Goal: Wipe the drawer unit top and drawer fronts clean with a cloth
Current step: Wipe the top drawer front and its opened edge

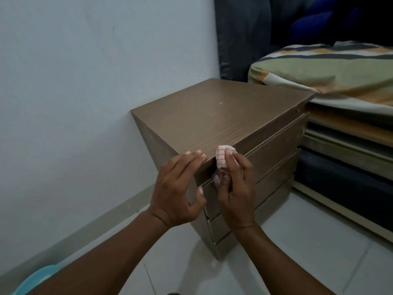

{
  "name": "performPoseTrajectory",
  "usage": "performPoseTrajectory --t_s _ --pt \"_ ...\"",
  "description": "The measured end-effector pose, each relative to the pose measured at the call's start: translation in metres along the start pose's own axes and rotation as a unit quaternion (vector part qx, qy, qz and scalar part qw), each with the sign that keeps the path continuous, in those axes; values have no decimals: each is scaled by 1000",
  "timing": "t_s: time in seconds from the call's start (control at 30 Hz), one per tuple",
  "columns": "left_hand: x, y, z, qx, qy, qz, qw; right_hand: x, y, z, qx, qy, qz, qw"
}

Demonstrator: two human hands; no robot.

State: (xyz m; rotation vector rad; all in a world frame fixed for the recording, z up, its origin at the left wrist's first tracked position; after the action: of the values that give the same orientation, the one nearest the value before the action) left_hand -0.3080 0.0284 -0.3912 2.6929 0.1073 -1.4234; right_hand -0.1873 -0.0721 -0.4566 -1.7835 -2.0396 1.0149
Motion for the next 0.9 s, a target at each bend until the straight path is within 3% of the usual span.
performPoseTrajectory --t_s 0.27,0.5,0.7,0.9 --pt "-1 -4 2 6 14 54 998 22 -24 23 -51 16 20 998" --pt "-10 -7 -10 29 -26 -7 999 12 -14 10 -72 16 49 996" --pt "-19 5 -70 34 -124 -70 989 -21 24 -44 38 27 69 997" --pt "6 20 -137 42 -200 -69 976 -44 66 -95 87 17 78 993"
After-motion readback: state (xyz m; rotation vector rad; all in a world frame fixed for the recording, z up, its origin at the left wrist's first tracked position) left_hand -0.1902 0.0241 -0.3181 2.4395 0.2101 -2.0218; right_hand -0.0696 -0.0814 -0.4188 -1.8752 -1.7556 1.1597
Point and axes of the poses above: each hand's wrist, its own z-axis away from the middle knuckle, its own x-axis out of the palm, y = z × x, the point moved 1 cm from there along -z, towards the middle knuckle, and after that the axes turned 5 degrees about -y, right-handed, at the moved point
